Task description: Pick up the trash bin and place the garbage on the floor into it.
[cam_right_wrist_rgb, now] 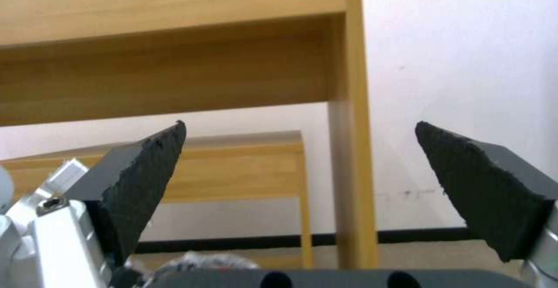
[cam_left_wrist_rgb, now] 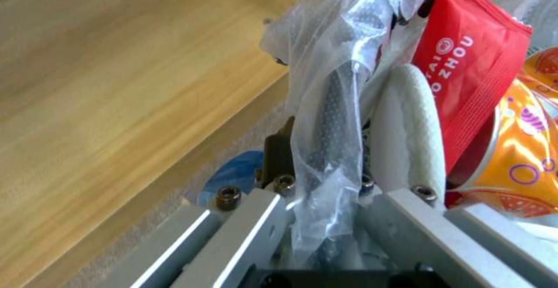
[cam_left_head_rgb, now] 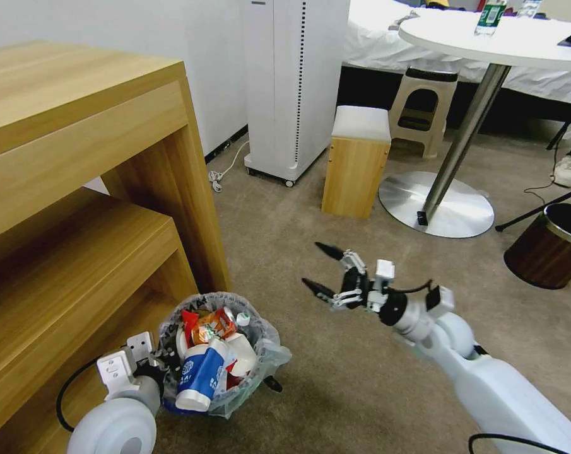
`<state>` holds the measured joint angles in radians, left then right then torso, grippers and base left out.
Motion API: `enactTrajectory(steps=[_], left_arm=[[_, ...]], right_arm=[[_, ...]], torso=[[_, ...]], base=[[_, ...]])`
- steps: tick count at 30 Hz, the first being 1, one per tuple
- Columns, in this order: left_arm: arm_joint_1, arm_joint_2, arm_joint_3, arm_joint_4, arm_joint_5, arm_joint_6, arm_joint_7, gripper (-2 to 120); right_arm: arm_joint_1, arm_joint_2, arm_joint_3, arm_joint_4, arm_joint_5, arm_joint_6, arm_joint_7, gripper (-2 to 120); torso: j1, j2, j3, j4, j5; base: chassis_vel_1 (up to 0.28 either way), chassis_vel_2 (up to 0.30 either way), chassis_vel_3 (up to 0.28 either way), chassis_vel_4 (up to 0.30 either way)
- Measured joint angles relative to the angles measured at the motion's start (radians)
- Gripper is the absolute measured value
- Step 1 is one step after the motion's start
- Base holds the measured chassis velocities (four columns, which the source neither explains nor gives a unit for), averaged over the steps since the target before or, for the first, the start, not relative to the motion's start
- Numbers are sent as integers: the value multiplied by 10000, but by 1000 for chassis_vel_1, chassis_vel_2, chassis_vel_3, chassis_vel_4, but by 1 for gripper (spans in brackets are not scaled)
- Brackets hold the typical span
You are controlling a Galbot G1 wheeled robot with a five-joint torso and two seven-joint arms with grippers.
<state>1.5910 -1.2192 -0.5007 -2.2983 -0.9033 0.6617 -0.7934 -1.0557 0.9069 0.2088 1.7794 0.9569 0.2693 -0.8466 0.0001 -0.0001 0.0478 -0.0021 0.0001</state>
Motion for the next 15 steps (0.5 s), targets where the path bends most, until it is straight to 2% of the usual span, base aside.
enactTrajectory(steps=[2,6,11,15], left_arm=[[29,-5,18,27,-129,0,-23,0],[123,-156,100,125,-946,25,-121,0],[125,-295,112,225,-1230,27,-82,0],[95,-566,197,517,-1287,-108,343,0]], right_arm=[[-155,-3,169,123,-58,15,117,100],[-643,-17,541,663,-372,47,1216,100],[-787,-2,641,850,-636,48,1882,100],[-946,3,775,875,-967,59,2124,100]], torso=[[0,0,1,1,1],[0,0,0,1,0],[0,0,0,1,-1],[0,0,0,2,1]], base=[[0,0,0,0],[0,0,0,0],[0,0,0,0],[0,0,0,0]])
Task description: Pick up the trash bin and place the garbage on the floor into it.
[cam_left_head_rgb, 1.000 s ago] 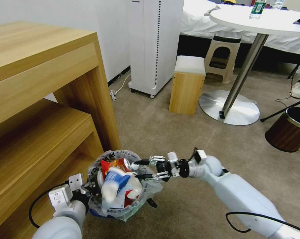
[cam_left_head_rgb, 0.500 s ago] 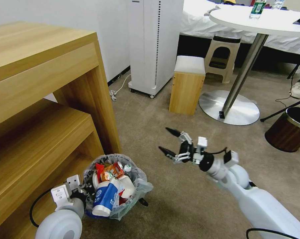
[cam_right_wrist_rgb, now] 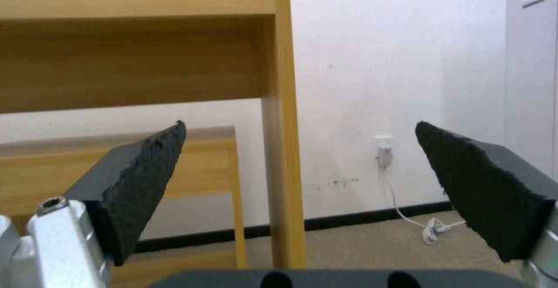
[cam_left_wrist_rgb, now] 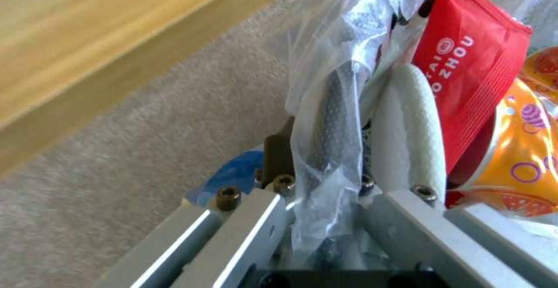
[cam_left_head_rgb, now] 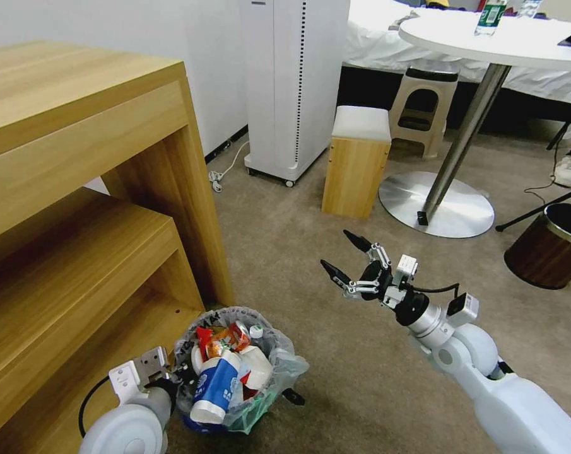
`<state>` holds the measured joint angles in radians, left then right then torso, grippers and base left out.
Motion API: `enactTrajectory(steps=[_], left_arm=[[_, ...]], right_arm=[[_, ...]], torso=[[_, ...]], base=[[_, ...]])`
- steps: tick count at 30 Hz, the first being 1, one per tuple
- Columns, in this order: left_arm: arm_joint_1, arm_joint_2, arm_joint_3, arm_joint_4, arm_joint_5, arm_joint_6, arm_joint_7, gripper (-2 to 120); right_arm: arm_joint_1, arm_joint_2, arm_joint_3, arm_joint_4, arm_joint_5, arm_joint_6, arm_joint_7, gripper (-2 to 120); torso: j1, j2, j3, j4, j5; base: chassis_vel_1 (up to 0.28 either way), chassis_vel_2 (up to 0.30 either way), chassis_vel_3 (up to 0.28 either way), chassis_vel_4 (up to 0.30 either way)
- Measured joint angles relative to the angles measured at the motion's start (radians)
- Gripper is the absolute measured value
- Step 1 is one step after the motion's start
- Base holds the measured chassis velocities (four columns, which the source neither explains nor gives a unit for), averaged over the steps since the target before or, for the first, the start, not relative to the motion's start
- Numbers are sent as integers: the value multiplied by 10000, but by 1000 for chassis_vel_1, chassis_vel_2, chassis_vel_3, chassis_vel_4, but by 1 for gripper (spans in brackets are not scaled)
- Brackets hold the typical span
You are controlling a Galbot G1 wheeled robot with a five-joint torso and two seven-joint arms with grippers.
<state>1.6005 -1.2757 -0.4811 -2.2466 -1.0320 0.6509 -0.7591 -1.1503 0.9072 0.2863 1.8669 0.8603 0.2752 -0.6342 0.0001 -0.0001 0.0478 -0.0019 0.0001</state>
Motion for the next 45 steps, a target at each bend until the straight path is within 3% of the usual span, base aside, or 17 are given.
enactTrajectory(steps=[10,18,26,28,31,34,35,37,38,39,42,45], left_arm=[[-358,-306,136,787,218,-195,393,0],[-378,-220,133,752,417,-192,386,28],[74,333,-68,-639,1021,-190,356,57],[228,460,-132,-964,1439,-203,471,67],[304,499,-146,-1027,1796,-282,665,72],[752,625,-176,-1129,4042,-1294,2240,88],[752,625,-176,-1129,4042,-1294,2240,88],[1067,711,-190,-1145,5520,-2635,3468,97],[1165,740,-199,-1145,5950,-3102,3909,99],[1165,740,-199,-1145,5950,-3102,3909,99],[1477,786,-211,-1053,7445,-4541,5499,100],[1533,759,-195,-938,8113,-5055,5890,100]], right_arm=[[-109,-4,80,-68,-148,25,-41,100],[-27,20,59,-139,-148,52,-98,100],[-50,226,32,-202,-349,165,-4,100],[-113,341,35,-142,-758,227,459,100],[-175,397,64,-67,-1123,226,940,100],[-630,594,423,211,-2585,67,2853,100],[-630,594,423,211,-2585,67,2853,100],[-923,753,724,300,-3153,144,3808,100],[-1003,804,824,321,-3208,165,3985,100],[-1003,804,824,321,-3208,165,3985,100],[-1406,1056,1432,394,-3259,262,4493,100],[-1659,1141,1738,471,-3256,288,4571,100]], torso=[[0,0,-1,1,2],[0,0,2,-1,-7],[0,1,1,0,-1],[0,1,1,-1,0],[0,0,1,0,-2],[0,0,1,0,-3],[0,0,1,0,-3],[0,0,0,-1,-1],[1,0,1,-1,-1],[1,0,1,-1,-1],[0,0,0,0,-1],[0,1,0,0,-1]], base=[[0,0,0,0],[0,0,0,0],[0,0,0,0],[0,0,0,0],[0,0,0,0],[0,0,0,0],[0,0,0,0],[0,0,0,0],[0,0,0,0],[0,0,0,0],[0,0,0,0],[0,0,0,0]])
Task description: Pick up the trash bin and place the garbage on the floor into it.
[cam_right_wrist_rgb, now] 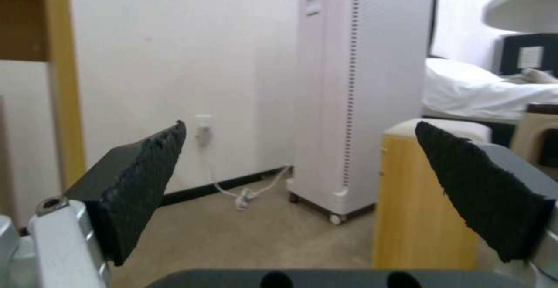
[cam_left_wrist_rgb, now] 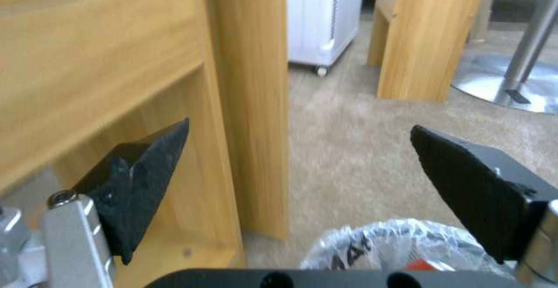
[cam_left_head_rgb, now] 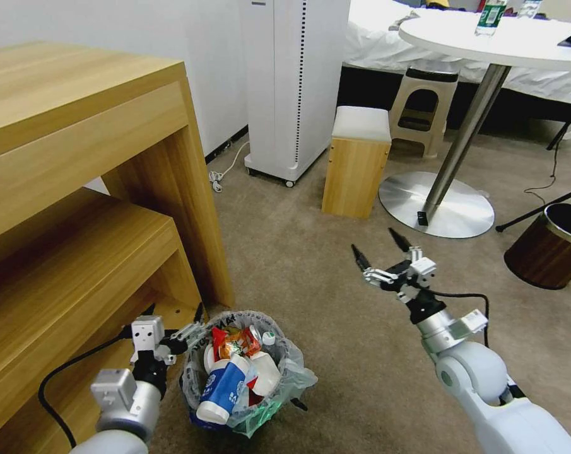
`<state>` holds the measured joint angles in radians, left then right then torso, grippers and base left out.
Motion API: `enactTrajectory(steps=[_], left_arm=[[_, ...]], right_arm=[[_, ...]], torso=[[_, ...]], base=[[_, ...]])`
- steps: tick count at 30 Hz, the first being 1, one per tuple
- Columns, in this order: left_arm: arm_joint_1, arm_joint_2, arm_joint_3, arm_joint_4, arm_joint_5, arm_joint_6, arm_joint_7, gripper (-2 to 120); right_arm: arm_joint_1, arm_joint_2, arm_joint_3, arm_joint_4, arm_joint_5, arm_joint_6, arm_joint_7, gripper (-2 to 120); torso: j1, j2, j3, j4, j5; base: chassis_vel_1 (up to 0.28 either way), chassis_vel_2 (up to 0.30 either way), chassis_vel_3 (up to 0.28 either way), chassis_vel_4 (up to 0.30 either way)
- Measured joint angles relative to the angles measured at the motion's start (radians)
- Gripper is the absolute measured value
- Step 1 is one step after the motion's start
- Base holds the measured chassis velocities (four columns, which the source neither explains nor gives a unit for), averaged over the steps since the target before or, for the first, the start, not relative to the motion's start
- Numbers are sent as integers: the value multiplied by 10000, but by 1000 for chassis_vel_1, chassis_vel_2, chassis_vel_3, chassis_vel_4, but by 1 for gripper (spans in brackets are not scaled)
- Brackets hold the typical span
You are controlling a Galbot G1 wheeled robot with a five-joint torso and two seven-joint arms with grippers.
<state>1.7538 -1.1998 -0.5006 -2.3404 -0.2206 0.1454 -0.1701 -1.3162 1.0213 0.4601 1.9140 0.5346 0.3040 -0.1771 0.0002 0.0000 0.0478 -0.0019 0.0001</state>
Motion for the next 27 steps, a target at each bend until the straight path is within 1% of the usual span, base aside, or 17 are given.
enactTrajectory(steps=[1,2,4,5,7,8,9,13,14,17,18,21,27], left_arm=[[2,-28,-1,72,306,-295,114,100],[2,-28,-1,72,306,-295,114,100],[1,-98,-17,139,619,-828,128,100],[1,-98,-17,139,619,-828,128,100],[-42,-162,-108,43,692,-926,-147,100],[-68,-183,-173,-39,765,-930,-296,100],[-68,-183,-173,-39,765,-930,-296,100],[33,-210,-229,-299,897,-744,-685,100],[33,-210,-229,-299,897,-744,-685,100],[84,-232,-173,-344,762,-639,-819,100],[84,-232,-173,-344,762,-639,-819,100],[-30,-228,-87,-255,627,-622,-848,100],[-132,-225,-55,-221,561,-599,-831,100]], right_arm=[[-157,32,157,78,1,0,91,100],[-157,32,157,78,1,0,91,100],[-514,133,491,293,-4,0,366,100],[-514,133,491,293,-4,0,366,100],[-775,256,816,391,-168,23,616,100],[-912,326,989,431,-275,66,815,100],[-912,326,989,431,-275,66,815,100],[-1365,586,1760,664,-598,120,1525,100],[-1365,586,1760,664,-598,120,1525,100],[-1900,657,2561,869,-670,182,1816,100],[-1900,657,2561,869,-670,182,1816,100],[-2368,717,3035,978,-622,284,1926,100],[-2561,980,3129,929,-657,585,1662,100]], torso=[[0,0,0,-1,0],[0,0,0,-1,0],[0,0,0,0,-1],[0,0,0,0,-1],[0,0,0,0,-1],[0,0,0,-1,0],[0,0,0,-1,0],[0,0,-1,1,0],[0,0,-1,1,0],[0,0,-1,-1,-2],[0,0,-1,-1,-2],[0,0,-1,-1,-3],[0,0,-1,0,0]], base=[[0,0,0,0],[0,0,0,0],[0,0,0,0],[0,0,0,0],[0,0,0,0],[0,0,0,0],[0,0,0,0],[0,0,0,0],[0,0,0,0],[0,0,0,0],[0,0,0,0],[0,0,0,0],[0,0,0,0]])
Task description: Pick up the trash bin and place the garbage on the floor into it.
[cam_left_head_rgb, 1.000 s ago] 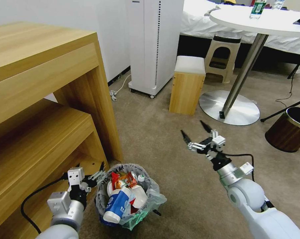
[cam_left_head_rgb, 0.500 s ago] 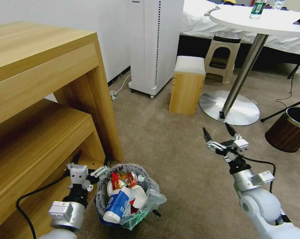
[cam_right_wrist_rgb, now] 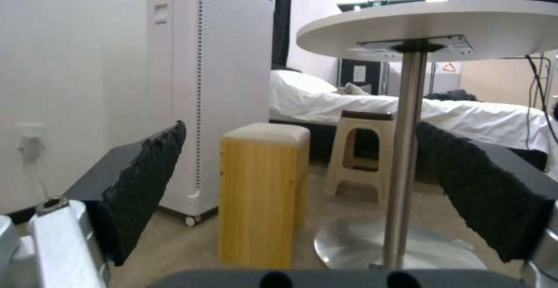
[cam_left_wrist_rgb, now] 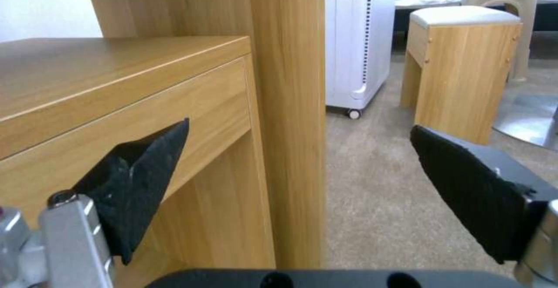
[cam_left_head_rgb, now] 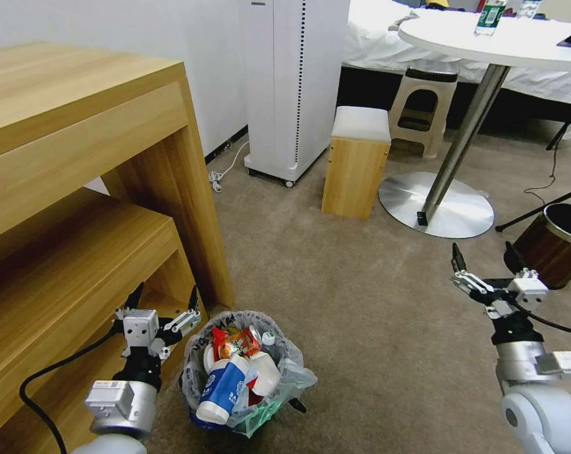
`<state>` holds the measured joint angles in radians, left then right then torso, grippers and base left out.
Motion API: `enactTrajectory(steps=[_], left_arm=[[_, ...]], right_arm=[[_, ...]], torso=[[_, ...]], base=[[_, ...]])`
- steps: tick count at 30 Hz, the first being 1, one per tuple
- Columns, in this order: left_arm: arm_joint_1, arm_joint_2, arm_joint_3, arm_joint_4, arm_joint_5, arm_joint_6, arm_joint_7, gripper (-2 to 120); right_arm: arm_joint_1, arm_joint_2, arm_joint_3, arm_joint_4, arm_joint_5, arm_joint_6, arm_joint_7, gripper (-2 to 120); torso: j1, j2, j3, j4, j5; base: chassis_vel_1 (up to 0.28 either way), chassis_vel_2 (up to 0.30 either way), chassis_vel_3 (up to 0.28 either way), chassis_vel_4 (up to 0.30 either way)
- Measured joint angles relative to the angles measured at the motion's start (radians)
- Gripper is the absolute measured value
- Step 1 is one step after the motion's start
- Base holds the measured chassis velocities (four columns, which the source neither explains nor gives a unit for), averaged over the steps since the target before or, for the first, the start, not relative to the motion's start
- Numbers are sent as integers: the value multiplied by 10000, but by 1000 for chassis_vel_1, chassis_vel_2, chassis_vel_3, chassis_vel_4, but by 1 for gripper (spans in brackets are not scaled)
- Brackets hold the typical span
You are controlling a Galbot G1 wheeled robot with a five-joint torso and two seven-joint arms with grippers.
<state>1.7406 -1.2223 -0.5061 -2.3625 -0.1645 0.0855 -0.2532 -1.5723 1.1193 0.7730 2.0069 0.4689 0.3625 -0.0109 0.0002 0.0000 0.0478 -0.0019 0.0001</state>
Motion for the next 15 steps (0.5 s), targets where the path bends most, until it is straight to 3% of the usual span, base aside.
enactTrajectory(steps=[15], left_arm=[[20,22,-28,-26,36,46,75,100]], right_arm=[[-14,69,-44,38,8,42,-167,100]], torso=[[1,0,1,0,-1]], base=[[0,0,0,0]])
